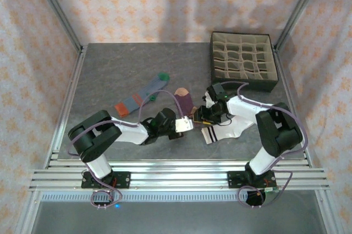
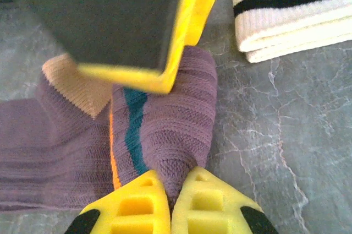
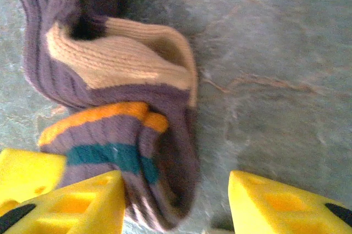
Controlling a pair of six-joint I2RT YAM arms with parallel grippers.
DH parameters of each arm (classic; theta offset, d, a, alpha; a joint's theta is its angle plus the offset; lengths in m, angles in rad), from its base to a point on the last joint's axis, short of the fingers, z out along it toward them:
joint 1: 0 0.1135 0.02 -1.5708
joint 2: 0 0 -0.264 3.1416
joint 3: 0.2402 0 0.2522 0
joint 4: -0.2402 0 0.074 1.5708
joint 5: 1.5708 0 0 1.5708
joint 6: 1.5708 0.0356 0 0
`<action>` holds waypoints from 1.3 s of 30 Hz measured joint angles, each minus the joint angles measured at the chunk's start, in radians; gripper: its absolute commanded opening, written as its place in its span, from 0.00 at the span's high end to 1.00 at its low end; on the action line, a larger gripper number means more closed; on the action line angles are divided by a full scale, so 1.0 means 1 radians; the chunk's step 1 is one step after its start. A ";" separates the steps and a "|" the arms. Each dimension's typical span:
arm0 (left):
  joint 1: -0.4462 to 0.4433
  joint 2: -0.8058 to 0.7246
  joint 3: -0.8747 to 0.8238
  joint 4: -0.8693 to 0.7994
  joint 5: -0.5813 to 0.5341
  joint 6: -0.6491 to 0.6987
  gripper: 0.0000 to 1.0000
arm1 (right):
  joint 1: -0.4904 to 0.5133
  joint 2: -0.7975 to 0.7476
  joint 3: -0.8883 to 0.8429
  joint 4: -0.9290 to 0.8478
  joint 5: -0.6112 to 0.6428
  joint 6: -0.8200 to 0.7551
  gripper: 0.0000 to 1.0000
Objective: Roll the socks
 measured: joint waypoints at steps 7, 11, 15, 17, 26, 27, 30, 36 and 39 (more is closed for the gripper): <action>0.077 -0.004 0.034 -0.103 0.228 -0.114 1.00 | -0.002 -0.069 0.013 -0.022 0.024 0.000 0.58; 0.115 -0.003 0.050 -0.139 0.329 -0.182 1.00 | -0.002 -0.071 0.011 0.053 -0.055 0.002 0.65; 0.150 0.004 0.059 -0.143 0.416 -0.245 1.00 | -0.002 -0.051 0.006 0.151 -0.164 -0.005 0.67; 0.165 0.013 0.063 -0.143 0.454 -0.275 1.00 | -0.002 -0.027 0.006 0.188 -0.214 -0.012 0.67; 0.220 0.043 0.071 -0.138 0.545 -0.383 1.00 | -0.002 0.063 -0.031 0.267 -0.348 -0.066 0.56; 0.222 0.049 0.073 -0.139 0.548 -0.392 1.00 | -0.002 0.066 -0.040 0.271 -0.353 -0.071 0.55; 0.230 0.065 0.082 -0.140 0.561 -0.422 1.00 | -0.002 0.066 -0.057 0.291 -0.367 -0.080 0.53; 0.250 0.094 0.115 -0.163 0.576 -0.488 1.00 | -0.002 0.066 -0.069 0.313 -0.369 -0.106 0.52; 0.261 0.112 0.132 -0.166 0.592 -0.520 1.00 | -0.002 0.060 -0.072 0.316 -0.363 -0.126 0.51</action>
